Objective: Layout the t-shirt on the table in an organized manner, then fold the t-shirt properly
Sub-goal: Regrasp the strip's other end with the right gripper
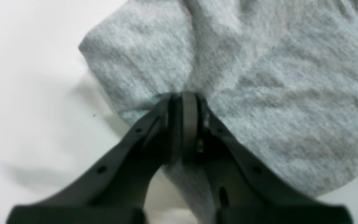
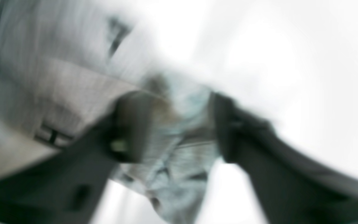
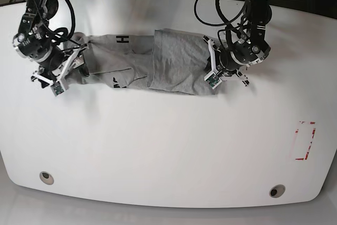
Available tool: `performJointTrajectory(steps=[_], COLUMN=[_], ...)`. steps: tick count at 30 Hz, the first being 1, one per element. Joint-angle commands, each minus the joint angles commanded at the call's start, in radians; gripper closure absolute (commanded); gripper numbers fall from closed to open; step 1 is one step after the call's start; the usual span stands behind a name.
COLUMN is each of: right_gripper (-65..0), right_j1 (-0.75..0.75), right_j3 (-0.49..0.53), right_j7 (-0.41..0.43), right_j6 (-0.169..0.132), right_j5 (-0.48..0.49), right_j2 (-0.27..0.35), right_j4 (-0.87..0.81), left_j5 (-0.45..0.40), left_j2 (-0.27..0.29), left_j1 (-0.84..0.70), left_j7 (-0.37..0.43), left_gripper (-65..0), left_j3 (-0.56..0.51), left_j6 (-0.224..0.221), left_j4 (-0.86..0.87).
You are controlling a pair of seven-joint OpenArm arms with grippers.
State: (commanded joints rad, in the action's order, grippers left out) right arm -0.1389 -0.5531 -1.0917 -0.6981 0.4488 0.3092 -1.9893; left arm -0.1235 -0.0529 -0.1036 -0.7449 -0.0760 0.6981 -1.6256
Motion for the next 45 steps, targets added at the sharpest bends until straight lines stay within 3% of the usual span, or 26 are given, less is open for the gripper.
performJointTrajectory(steps=[3, 7, 14, 22, 34, 45], right_gripper=[-55.3, -56.7, -62.5, -63.2, -63.2, -63.1], right_j1=[0.046, 0.083, 0.117, 0.114, 0.117, 0.115], right_j3=[-0.117, -0.264, -0.400, -0.400, -0.302, -0.232], right_j7=[-0.081, -0.178, -0.262, -0.269, -0.241, -0.232], right_j6=[0.000, 0.000, 0.000, 0.000, 0.000, 0.000], right_j5=[0.035, 0.114, 0.292, 0.486, 0.500, 0.500], right_j2=[-0.015, -0.020, 0.018, 0.071, 0.071, 0.006], right_j4=[0.011, 0.074, 0.281, 0.580, 0.643, 0.643], left_j5=[0.000, 0.000, 0.000, 0.000, 0.000, 0.000], left_j2=[0.002, -0.002, 0.000, 0.000, -0.003, -0.003], left_j1=[-0.002, -0.002, -0.002, -0.002, -0.002, -0.014], left_j7=[0.000, 0.000, 0.000, 0.000, 0.000, 0.000], left_gripper=[-3.6, -3.6, -3.5, -3.5, -3.5, -3.5], left_j3=[0.000, 0.000, 0.000, 0.000, -0.002, -0.002], left_j6=[0.000, 0.000, 0.000, 0.000, 0.000, 0.000], left_j4=[0.000, 0.000, 0.000, 0.000, -0.002, -0.008])
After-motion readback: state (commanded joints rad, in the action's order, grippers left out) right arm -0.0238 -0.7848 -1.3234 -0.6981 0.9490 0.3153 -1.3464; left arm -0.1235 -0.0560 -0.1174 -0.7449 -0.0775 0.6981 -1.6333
